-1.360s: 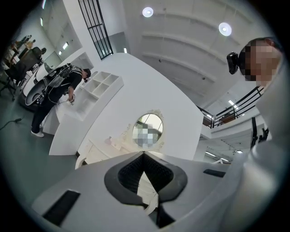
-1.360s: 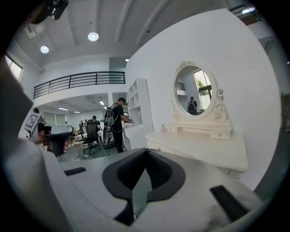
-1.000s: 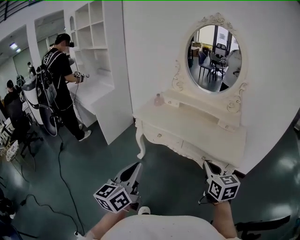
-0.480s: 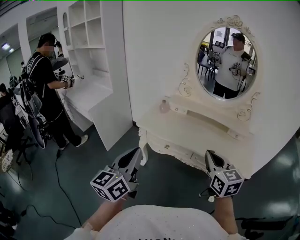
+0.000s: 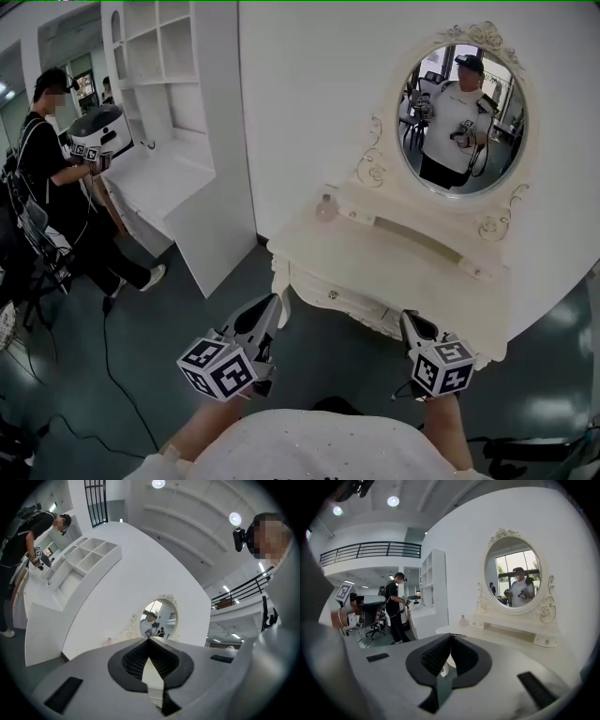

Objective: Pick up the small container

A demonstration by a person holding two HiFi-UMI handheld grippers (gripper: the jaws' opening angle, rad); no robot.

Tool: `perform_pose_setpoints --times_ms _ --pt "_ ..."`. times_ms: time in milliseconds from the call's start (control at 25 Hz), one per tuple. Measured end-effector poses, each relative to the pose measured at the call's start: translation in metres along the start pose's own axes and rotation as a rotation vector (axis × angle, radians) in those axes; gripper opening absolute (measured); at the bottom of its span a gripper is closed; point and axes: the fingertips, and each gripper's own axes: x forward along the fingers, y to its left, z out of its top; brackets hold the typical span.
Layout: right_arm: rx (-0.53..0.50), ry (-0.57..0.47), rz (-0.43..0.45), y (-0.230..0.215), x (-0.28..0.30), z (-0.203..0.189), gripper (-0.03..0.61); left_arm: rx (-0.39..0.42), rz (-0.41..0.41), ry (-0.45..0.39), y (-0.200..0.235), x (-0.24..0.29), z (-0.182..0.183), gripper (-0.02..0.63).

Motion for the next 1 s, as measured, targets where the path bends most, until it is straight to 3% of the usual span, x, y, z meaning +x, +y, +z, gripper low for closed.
perform_pose_setpoints --times_ms 200,640,1000 --pt "-0.009 0.014 0.031 -0.007 0.042 0.006 0.002 0.009 0.012 -0.012 0.019 0.020 0.009 0.002" --pt "-0.094 -0.024 0.193 -0.022 0.196 0.082 0.002 -0.025 0.172 -0.051 0.107 0.086 0.029 0.002" --pt "-0.069 0.023 0.313 -0.040 0.324 0.104 0.002 -0.019 0.344 -0.040 0.178 0.135 0.035 0.002"
